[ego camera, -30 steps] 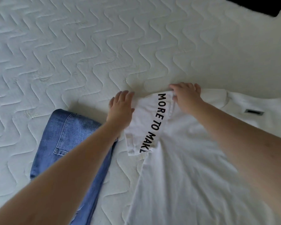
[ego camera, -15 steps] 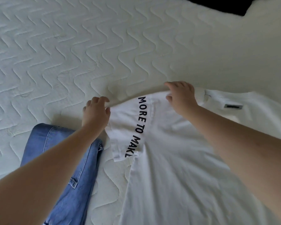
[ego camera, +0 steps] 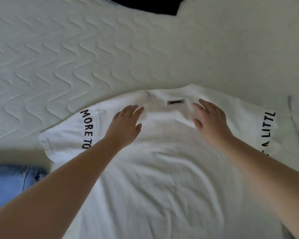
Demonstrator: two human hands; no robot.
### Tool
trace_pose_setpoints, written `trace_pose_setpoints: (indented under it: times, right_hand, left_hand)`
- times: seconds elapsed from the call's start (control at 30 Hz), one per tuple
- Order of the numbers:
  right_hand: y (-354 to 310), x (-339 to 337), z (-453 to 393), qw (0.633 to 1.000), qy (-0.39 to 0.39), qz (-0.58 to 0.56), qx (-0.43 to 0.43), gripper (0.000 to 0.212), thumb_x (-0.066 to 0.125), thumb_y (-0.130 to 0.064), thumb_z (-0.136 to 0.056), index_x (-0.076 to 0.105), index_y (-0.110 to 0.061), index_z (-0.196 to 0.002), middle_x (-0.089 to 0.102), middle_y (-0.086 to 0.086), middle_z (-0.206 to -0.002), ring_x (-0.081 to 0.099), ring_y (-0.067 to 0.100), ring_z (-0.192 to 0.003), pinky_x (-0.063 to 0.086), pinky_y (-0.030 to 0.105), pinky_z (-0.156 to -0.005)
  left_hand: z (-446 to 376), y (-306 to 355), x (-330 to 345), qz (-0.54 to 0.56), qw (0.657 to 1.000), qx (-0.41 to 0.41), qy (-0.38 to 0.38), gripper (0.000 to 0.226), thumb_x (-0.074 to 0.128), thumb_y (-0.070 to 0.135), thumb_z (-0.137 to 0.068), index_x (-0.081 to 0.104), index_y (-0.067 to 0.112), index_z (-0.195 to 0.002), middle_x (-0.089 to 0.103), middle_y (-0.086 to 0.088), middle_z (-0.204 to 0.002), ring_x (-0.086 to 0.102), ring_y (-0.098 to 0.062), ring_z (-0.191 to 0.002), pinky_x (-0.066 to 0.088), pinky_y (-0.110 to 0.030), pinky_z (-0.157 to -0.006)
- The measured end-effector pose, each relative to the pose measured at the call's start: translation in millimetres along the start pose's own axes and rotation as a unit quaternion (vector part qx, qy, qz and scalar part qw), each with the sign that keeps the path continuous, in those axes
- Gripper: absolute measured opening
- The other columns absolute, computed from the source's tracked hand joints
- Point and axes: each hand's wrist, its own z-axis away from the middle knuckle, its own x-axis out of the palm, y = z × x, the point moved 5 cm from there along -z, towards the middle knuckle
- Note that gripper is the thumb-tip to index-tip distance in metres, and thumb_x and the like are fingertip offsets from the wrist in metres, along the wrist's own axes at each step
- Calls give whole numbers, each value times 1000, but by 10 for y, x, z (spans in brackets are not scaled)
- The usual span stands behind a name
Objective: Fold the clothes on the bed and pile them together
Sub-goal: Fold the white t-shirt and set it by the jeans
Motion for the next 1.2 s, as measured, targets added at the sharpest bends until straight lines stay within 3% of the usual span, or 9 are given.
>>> trace_pose_setpoints:
  times: [0.17, 0.3, 0.37, 0.5, 0.67, 0.77, 0.97, 1.1, 1.2]
  right_hand:
    - [968, -143, 138, 996, 13, -19, 89, 53, 45, -32, -100, 33, -19, -150, 27, 4, -158, 23, 28, -144, 17, 42, -116]
    - [1385, -185, 128, 990, -6, -53, 127, 53, 43, -32, -101, 30, -18, -151, 31, 4, -156, 23, 27, -144, 14, 40, -115]
    - [1351, -167, 71, 992, -9, -62, 109, 52, 44, -31, -101, 31, -19, -150, 33, 2, -155, 23, 25, -144, 14, 39, -115]
    - [947, -140, -257, 992, 3, -109, 58, 51, 44, -31, -101, 31, -22, -150, 33, 0, -155, 23, 22, -144, 15, 37, -115]
    - [318, -87, -785, 990, 32, -135, 12, 53, 45, -34, -100, 30, -22, -150, 35, 1, -154, 26, 24, -143, 15, 38, -115]
    - [138, -25, -1052, 995, 3, -98, 20, 57, 47, -37, -99, 26, -22, -151, 37, 4, -151, 29, 27, -140, 16, 42, -114]
    - [228, -112, -1302, 999, -17, 17, 41, 34, 61, -41, -90, 61, -18, -115, 58, 11, -118, 46, 33, -117, 30, 39, -96]
    - [324, -235, -1365, 993, 6, -94, 76, 33, 63, -34, -90, 61, -15, -116, 59, 14, -119, 51, 35, -115, 37, 40, -96]
    - [371, -175, -1372, 981, -27, -169, 90, 27, 63, -25, -89, 63, -14, -113, 63, 11, -117, 55, 33, -111, 45, 42, -94]
  left_hand:
    - [-409, 668, 140, -34, 998, 46, -5, 57, 43, 34, -102, 24, 22, -154, 25, -3, -160, 20, -22, -148, 20, -38, -118]
    - [-809, 839, 20, -18, 998, -20, 65, 52, 46, 32, -101, 36, 17, -149, 38, -10, -153, 33, -29, -141, 23, -43, -115]
    - [-990, 696, -73, -6, 993, -94, 77, 51, 46, 33, -100, 38, 15, -147, 43, -12, -148, 38, -32, -137, 26, -45, -113]
    - [-1134, 320, -112, -15, 975, -220, 1, 48, 41, 41, -102, 42, 13, -141, 48, -19, -137, 46, -39, -127, 32, -46, -106]
    - [-1130, -30, -193, 9, 961, -273, -54, 56, 55, 60, -90, 60, 7, -105, 62, -16, -107, 57, -35, -104, 43, -42, -90]
    - [-1134, -115, -255, 50, 969, -225, -92, 39, 67, 50, -87, 61, 11, -82, 63, -11, -90, 54, -26, -82, 41, -32, -71]
    - [-1236, -303, -388, 282, 942, -180, -12, 13, 69, 26, -91, 67, 19, -101, 63, 0, -88, 54, -14, -72, 40, -23, -58]
    - [-1376, -310, -299, 365, 912, -188, -16, 15, 60, 20, -96, 62, 26, -110, 62, 3, -98, 55, -12, -89, 40, -19, -66]
    - [-1449, -298, -208, 386, 902, -192, -30, 14, 62, 21, -95, 65, 26, -107, 59, 6, -87, 51, -7, -73, 37, -15, -55]
